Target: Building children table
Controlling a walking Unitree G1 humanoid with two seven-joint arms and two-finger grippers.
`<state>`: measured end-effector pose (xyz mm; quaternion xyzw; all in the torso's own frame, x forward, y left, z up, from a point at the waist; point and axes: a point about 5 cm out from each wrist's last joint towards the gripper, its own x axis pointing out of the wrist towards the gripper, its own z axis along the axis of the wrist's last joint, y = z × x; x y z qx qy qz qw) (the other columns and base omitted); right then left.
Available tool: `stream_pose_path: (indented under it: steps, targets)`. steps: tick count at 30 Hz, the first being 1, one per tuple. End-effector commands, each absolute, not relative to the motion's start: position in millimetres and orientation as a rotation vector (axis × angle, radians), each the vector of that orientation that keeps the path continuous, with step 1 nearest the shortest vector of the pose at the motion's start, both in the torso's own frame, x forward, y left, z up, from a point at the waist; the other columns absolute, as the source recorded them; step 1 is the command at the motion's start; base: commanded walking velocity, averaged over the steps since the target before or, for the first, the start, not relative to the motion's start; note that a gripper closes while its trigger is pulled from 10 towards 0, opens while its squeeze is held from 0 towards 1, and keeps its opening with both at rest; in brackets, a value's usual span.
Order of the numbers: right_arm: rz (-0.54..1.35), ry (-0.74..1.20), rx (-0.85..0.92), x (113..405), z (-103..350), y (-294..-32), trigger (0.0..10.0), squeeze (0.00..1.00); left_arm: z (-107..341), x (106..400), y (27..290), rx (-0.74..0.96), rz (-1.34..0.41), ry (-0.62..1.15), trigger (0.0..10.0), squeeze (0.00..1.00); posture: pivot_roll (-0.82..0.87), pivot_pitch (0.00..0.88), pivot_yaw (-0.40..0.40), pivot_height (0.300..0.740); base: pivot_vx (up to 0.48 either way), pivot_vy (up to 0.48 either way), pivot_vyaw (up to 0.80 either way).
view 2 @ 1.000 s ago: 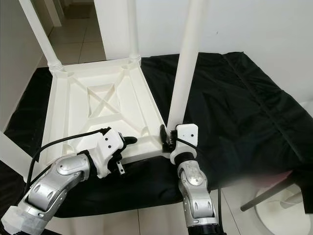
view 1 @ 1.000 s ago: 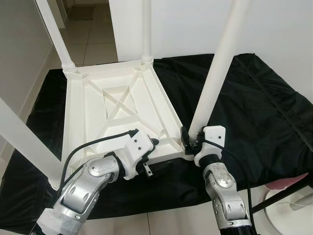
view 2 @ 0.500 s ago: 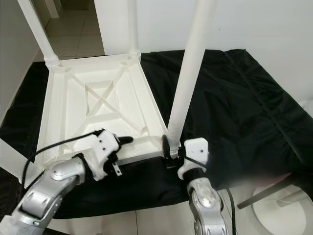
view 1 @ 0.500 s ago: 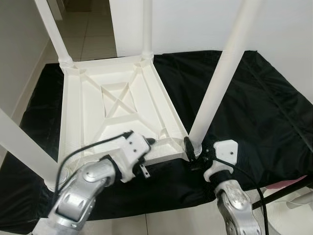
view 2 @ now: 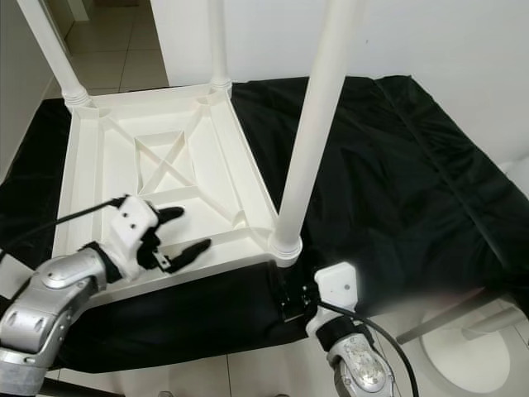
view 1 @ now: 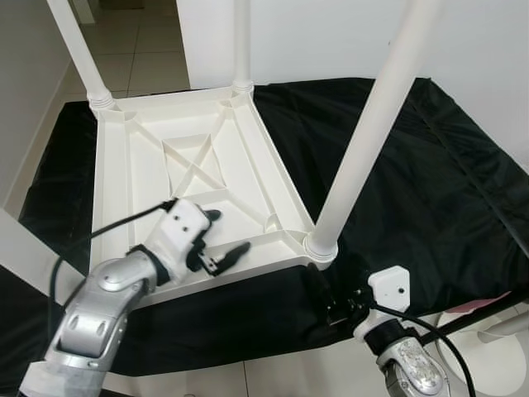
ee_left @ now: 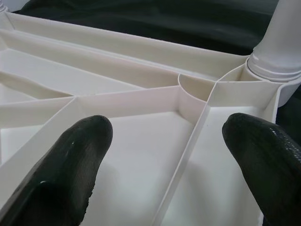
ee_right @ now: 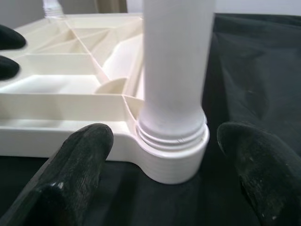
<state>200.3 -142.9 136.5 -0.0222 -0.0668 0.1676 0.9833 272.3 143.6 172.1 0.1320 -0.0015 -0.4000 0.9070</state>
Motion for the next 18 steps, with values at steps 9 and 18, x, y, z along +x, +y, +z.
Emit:
stream_pose_path:
  steps: [9, 18]
  targets:
    - [0.562, -0.115, 0.024, 202, 137, -113, 10.0, 0.0, 170, 269, 141, 0.278, -0.798, 0.006, 10.0, 0.0, -0.04, 0.131, 0.008, 0.74, 0.0, 0.0, 0.0]
    - [0.628, -0.123, 0.072, 211, 140, -101, 10.0, 1.0, 170, 263, 131, 0.226, -0.841, 0.008, 10.0, 0.0, -0.03, 0.128, 0.007, 0.74, 0.0, 0.0, 0.0]
